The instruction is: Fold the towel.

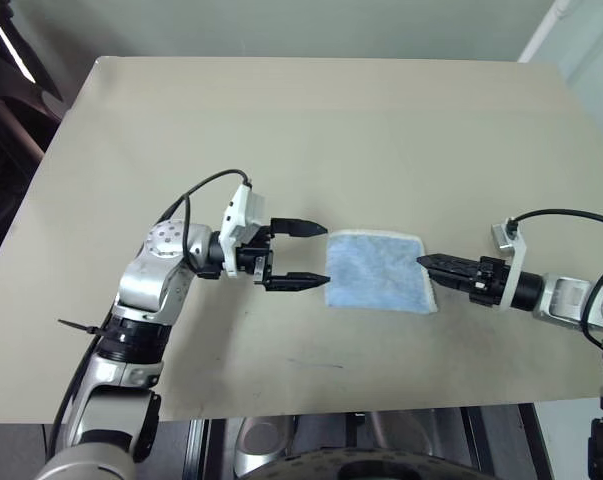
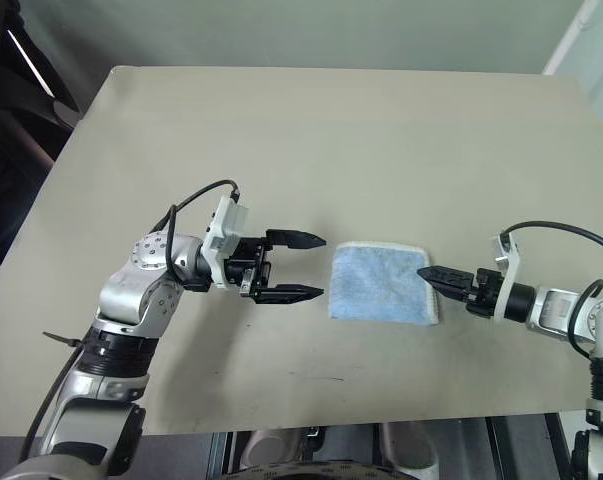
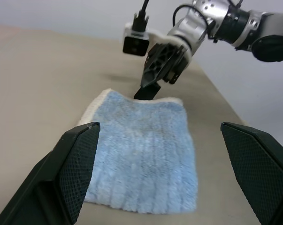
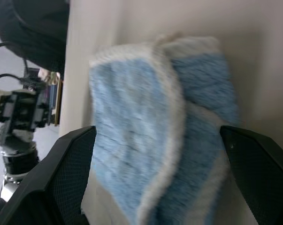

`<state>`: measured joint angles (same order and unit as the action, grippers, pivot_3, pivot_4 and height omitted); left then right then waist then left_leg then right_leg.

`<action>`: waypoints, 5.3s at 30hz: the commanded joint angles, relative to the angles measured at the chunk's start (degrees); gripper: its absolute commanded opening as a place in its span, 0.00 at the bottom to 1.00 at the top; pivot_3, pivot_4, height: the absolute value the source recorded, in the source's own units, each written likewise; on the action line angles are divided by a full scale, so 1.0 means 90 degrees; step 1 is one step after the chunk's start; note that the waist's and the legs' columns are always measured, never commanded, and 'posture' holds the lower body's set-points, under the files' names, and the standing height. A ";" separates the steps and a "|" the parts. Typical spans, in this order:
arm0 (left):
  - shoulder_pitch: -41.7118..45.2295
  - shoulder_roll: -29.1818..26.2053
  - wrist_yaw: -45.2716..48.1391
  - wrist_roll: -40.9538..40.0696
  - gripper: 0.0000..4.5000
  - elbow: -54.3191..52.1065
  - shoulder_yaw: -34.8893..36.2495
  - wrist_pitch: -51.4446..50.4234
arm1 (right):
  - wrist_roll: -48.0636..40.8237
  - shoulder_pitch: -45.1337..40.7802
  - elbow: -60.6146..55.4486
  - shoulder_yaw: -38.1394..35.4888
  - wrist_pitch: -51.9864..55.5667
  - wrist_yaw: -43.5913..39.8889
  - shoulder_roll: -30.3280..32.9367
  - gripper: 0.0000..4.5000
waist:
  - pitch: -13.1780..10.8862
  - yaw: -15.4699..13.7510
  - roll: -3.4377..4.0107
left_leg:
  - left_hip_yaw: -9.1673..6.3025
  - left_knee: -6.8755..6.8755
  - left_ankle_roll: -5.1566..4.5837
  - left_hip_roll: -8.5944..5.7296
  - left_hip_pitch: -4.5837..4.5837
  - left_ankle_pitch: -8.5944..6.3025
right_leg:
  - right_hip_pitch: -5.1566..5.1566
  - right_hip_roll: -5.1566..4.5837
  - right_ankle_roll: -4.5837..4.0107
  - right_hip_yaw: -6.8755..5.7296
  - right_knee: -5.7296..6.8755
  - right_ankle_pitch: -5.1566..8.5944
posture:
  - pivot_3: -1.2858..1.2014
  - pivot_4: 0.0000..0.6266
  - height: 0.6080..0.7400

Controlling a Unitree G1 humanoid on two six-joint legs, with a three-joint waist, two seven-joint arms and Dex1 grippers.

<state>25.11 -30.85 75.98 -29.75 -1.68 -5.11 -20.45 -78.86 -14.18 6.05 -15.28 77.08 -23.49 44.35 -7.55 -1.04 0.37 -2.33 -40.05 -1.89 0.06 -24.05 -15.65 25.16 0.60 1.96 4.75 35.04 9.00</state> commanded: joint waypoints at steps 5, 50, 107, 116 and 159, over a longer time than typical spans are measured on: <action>-0.0269 -0.0105 -0.0140 -0.0095 0.99 -0.0499 0.0077 -0.0020 | 0.0408 0.0114 -0.0215 -0.0168 0.0146 -0.0734 0.0257 1.00 | 0.0001 0.0015 0.0002 | 0.0000 0.0000 0.0002 0.0000 0.0002 -0.0001 | 0.0002 0.0002 -0.0011 -0.0001 0.0002 -0.0007 | 0.52 0.24 0.95; -0.0362 0.0038 -0.0349 0.0116 1.00 -0.0348 -0.0073 0.0451 | 0.1929 -0.0840 -0.0476 0.0658 0.0708 -0.1709 -0.1484 0.01 | 0.0008 0.0248 0.0002 | -0.0006 0.0004 0.0037 0.0047 0.0033 0.0010 | 0.0013 0.0051 -0.0101 -0.0003 0.0008 -0.0059 | 0.52 0.24 0.95; 0.0597 0.1063 0.0233 0.0621 1.00 0.1138 -0.0612 0.1155 | 0.1055 -0.0797 0.0746 -0.2766 -0.4077 0.2064 -0.0146 0.01 | 0.0004 0.0076 0.0056 | -0.0004 -0.0002 -0.0022 -0.0007 0.0005 0.0004 | 0.0016 0.0002 0.0013 0.0020 -0.0009 -0.0052 | 0.52 0.24 0.95; 0.0471 0.0917 0.0067 0.0598 1.00 0.0830 -0.0505 0.1050 | 0.3199 -0.2148 0.4137 -0.1531 -0.4723 -0.0175 0.0167 0.01 | 0.0007 0.0038 0.0066 | -0.0005 0.0002 -0.0026 -0.0005 0.0000 0.0002 | 0.0017 -0.0002 0.0063 0.0012 -0.0009 -0.0087 | 0.52 0.24 0.95; 0.0414 0.1105 -0.0022 0.0704 1.00 0.0925 -0.0590 0.1090 | 0.1812 0.0170 0.0881 -0.4265 -0.2899 0.1489 -0.1092 0.99 | 0.0001 0.0027 0.0088 | -0.0004 -0.0002 -0.0037 -0.0004 0.0008 0.0002 | 0.0002 -0.0004 -0.0007 0.0008 -0.0008 -0.0045 | 0.52 0.24 0.95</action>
<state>28.23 -21.05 75.83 -23.27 6.98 -10.59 -11.54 -59.66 -13.98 18.69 -50.31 49.92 -10.97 33.82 -7.54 -0.80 1.17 -2.36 -40.06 -2.23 0.02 -24.00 -15.63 25.18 0.57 1.91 4.82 34.95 8.60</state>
